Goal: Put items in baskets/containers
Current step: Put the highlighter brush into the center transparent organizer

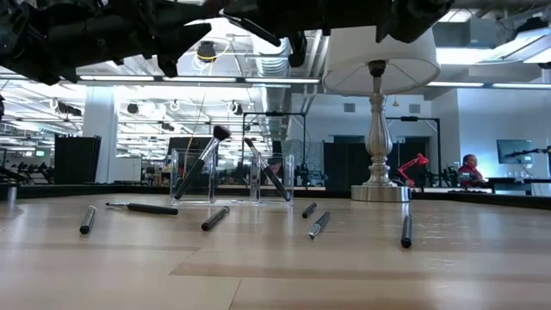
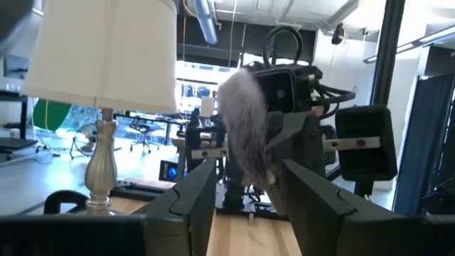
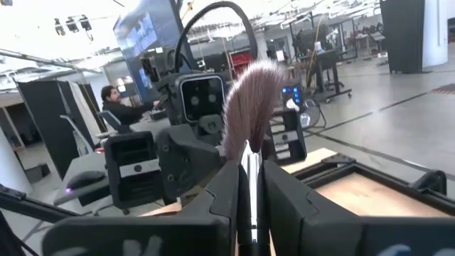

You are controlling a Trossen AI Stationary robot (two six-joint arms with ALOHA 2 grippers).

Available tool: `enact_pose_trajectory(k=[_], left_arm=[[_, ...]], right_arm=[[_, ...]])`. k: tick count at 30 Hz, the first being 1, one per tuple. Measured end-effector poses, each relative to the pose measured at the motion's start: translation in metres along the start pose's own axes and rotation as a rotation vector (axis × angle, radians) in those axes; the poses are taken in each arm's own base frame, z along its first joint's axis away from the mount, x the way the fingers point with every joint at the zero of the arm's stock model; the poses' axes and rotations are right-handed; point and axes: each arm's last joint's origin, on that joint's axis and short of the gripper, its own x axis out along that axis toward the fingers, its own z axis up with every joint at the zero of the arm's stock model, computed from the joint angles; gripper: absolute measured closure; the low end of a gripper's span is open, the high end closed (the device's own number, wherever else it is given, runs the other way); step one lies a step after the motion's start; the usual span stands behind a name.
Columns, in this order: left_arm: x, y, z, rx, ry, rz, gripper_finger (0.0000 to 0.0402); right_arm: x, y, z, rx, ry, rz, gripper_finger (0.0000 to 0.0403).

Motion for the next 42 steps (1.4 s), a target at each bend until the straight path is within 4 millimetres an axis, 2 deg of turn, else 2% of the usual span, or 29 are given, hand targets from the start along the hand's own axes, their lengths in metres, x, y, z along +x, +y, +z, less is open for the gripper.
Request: enact_pose_trajectory(k=[11, 21, 27, 32, 38, 42], left_arm=[[0.01, -0.002, 0.012, 0.001, -0.054, -0.033, 0.0247], [0.012, -0.002, 0.006, 0.002, -0.015, -0.03, 0.0247], [0.024, -0.002, 0.004, 0.051, -0.005, -0.025, 0.025], [0.03, -0.002, 0.006, 0.062, -0.014, -0.022, 0.0286], [0.03, -0.002, 0.006, 0.062, -0.012, -0.022, 0.0379], [0.03, -0.001, 0.006, 0.062, -0.012, -0.002, 0.0389]], right_arm=[[0.001, -0.003, -0.001, -0.005, 0.017, -0.009, 0.0365], [0.001, -0.004, -0.001, -0.004, 0.015, -0.01, 0.0367], [0.002, -0.004, -0.001, -0.003, 0.019, 0.01, 0.036], [0.002, -0.004, -0.001, -0.005, 0.02, 0.01, 0.0367], [0.002, -0.005, -0.001, -0.008, 0.022, 0.008, 0.0352], [0.002, -0.005, -0.002, -0.045, 0.029, 0.007, 0.035]])
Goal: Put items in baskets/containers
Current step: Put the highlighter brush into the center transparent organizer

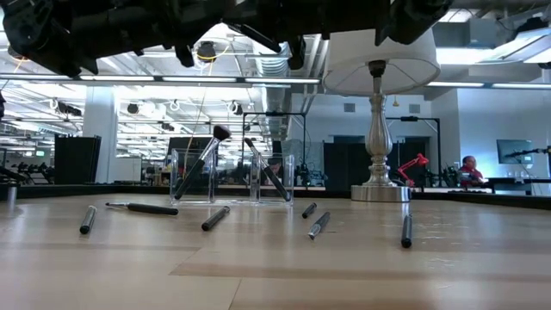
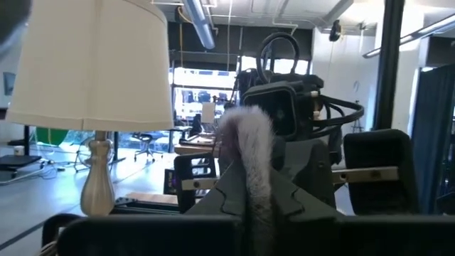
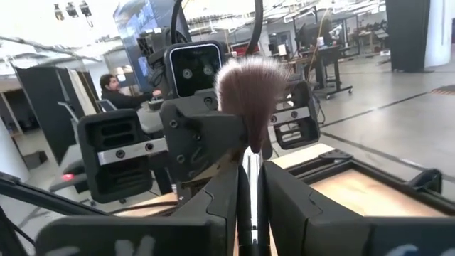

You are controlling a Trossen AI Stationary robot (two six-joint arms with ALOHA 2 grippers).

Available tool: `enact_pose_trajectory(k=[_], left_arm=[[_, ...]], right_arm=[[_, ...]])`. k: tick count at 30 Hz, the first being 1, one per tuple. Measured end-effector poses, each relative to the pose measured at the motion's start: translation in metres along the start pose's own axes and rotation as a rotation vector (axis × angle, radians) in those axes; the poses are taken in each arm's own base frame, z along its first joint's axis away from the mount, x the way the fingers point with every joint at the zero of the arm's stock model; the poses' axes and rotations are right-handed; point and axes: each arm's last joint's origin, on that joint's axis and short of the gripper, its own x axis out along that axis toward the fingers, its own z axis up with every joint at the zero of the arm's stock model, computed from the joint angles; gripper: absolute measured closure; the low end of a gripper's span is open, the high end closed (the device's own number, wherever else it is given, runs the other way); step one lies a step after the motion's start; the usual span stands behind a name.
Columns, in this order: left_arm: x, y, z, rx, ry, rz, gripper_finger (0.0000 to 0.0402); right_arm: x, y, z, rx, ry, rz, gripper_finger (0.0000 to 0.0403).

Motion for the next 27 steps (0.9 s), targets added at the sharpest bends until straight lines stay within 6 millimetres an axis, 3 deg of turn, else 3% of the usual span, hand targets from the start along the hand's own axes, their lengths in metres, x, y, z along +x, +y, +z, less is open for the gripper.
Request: enact_pose_trajectory(k=[9, 19, 23, 27], left_arm=[[0.0, 0.002, -0.003, 0.003, 0.034, 0.051, 0.0391], [-0.003, 0.006, -0.021, 0.101, 0.218, 0.163, 0.0392], [-0.004, 0.006, -0.026, 0.173, 0.278, 0.169, 0.0392], [-0.006, 0.008, -0.03, 0.239, 0.338, 0.223, 0.0391]], right_arm=[[-0.004, -0.006, -0.009, -0.088, 0.15, -0.12, 0.0322], [-0.007, -0.012, -0.014, -0.146, 0.238, -0.2, 0.0215], [-0.018, -0.017, -0.007, -0.214, 0.333, -0.296, 0.0174], [-0.03, -0.016, 0.004, -0.211, 0.38, -0.315, 0.0158]])
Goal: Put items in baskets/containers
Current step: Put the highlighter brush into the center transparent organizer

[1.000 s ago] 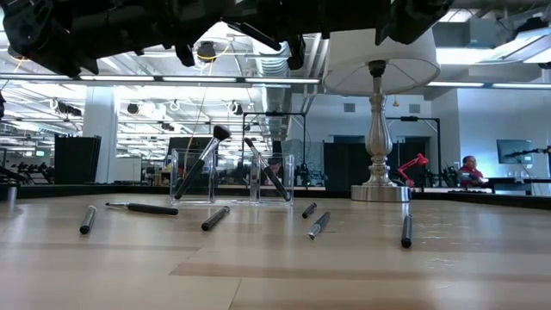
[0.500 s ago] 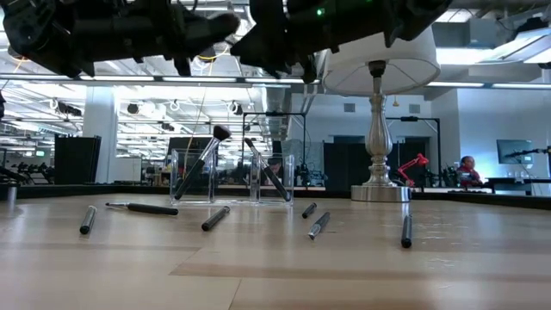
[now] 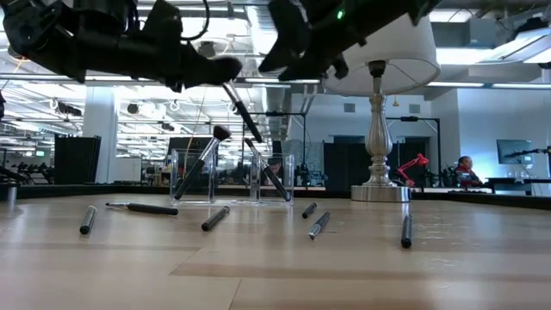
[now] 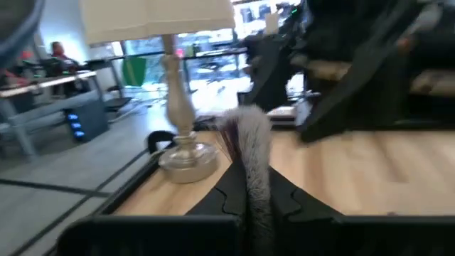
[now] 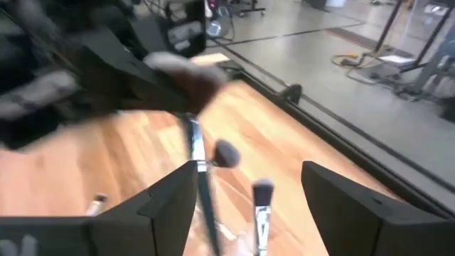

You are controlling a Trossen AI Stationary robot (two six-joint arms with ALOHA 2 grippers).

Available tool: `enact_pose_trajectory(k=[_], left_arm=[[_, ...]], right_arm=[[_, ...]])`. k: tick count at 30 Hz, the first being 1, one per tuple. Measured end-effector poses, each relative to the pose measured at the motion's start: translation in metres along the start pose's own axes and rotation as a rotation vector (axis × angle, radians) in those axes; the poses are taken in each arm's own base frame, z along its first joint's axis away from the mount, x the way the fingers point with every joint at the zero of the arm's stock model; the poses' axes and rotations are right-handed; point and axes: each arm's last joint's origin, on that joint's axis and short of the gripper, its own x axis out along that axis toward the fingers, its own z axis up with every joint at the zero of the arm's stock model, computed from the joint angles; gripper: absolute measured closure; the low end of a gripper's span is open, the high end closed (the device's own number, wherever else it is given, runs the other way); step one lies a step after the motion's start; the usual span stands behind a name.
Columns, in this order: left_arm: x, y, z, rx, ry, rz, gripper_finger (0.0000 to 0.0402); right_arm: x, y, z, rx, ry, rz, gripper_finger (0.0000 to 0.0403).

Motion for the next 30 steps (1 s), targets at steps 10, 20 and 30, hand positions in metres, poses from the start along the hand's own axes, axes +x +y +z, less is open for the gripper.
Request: enact_pose_trajectory(k=[10, 20, 30], left_arm=[[-0.001, 0.0, -0.01, 0.046, 0.097, 0.021, 0.0391], [-0.001, -0.004, -0.031, 0.006, 0.268, 0.003, 0.0386], [0.003, -0.007, -0.044, 0.017, 0.325, -0.005, 0.0367]], right_arm=[[-0.012, 0.009, 0.001, 0.009, 0.015, 0.055, 0.0171], [-0.008, 0.019, -0.008, 0.014, 0.072, 0.247, 0.0178], [-0.009, 0.022, -0.009, 0.02, 0.077, 0.26, 0.0178]])
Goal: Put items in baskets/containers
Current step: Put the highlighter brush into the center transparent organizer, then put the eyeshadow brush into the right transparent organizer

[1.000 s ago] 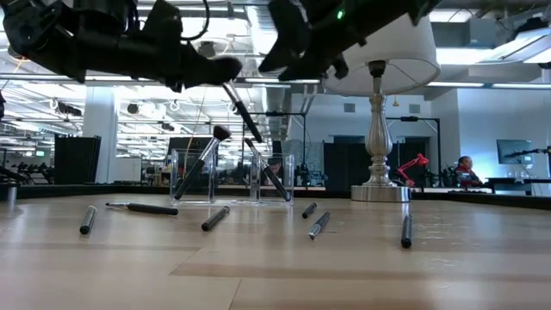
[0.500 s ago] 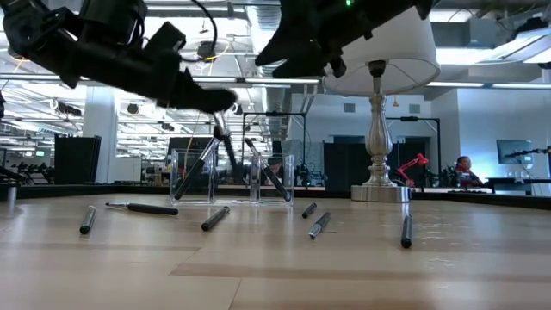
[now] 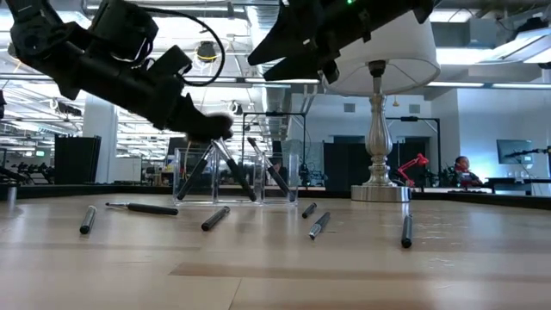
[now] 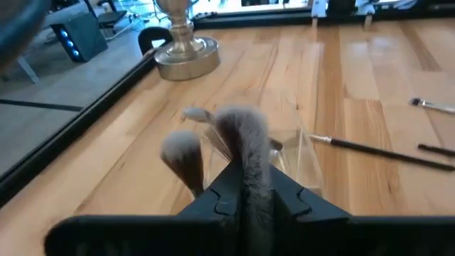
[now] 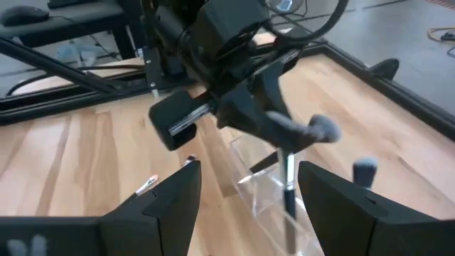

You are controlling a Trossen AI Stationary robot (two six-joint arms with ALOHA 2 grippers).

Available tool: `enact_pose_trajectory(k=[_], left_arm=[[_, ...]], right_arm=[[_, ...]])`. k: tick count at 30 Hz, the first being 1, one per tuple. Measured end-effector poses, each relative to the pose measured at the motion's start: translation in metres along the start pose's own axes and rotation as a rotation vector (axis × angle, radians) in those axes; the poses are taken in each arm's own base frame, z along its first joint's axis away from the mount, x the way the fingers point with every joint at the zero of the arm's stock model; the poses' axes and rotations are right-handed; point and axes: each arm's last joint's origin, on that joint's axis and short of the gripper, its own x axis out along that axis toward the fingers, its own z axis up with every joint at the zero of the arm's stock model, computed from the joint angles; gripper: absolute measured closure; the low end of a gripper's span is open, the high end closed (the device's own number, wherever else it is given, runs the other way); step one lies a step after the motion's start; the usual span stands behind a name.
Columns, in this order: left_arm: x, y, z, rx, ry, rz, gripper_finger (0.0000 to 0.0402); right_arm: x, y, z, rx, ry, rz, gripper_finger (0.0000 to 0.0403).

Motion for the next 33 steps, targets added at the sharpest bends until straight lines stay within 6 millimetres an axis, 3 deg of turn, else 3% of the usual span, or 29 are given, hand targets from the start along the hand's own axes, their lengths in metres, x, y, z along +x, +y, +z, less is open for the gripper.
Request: enact_pose_trajectory(k=[14, 19, 26, 33], left_arm=[[-0.024, 0.011, 0.033, -0.026, -0.189, 0.044, 0.029], [-0.033, 0.015, 0.043, -0.043, -0.255, 0.051, 0.027], [-0.035, 0.016, 0.044, -0.046, -0.263, 0.051, 0.0271], [-0.035, 0.016, 0.044, -0.046, -0.258, 0.05, 0.0272]], right_arm=[[-0.005, 0.008, -0.01, 0.155, 0.07, -0.009, 0.0178], [0.003, 0.001, -0.035, 0.296, 0.177, -0.202, 0.0178], [0.028, 0.008, -0.076, 0.377, 0.278, -0.26, 0.0178], [0.028, -0.001, -0.077, 0.446, 0.373, -0.389, 0.0178]])
